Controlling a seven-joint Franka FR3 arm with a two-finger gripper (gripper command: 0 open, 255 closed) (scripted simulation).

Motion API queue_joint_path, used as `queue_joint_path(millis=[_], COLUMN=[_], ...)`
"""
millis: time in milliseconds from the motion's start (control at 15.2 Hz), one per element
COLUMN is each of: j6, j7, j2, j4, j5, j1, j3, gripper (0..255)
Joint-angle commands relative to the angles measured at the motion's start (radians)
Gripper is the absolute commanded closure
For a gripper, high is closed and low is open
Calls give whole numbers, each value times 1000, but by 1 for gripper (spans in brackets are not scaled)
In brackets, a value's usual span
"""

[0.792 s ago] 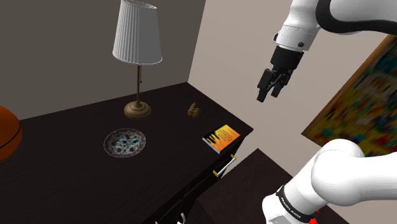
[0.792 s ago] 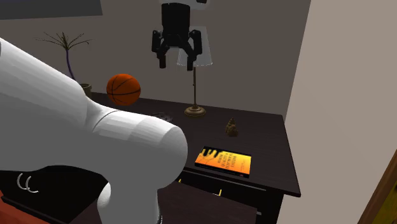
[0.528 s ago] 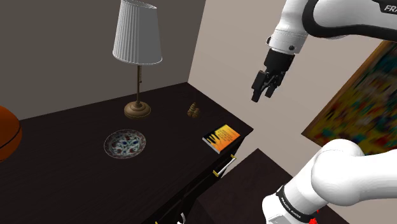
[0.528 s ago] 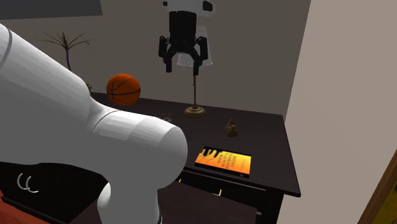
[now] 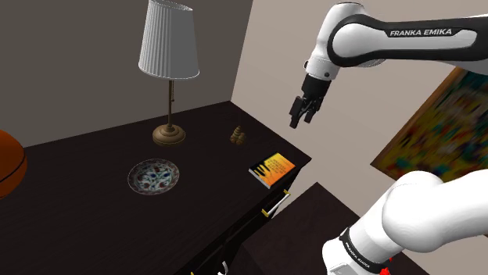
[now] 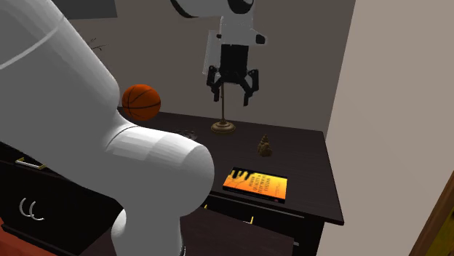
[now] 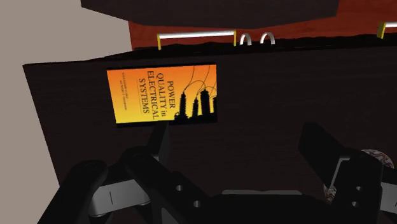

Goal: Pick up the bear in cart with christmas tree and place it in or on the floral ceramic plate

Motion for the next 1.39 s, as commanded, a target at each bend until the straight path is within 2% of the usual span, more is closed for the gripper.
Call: queue_joint_path(millis=[0,660,1320], j6=[65,294,389], j7=[-34,-221,-401], j2=[76,461,864], j4=[13,165,458], j5=[-1,47,151], j1=[1,3,-30], j3=[-17,-89,-89], gripper=[0,0,0])
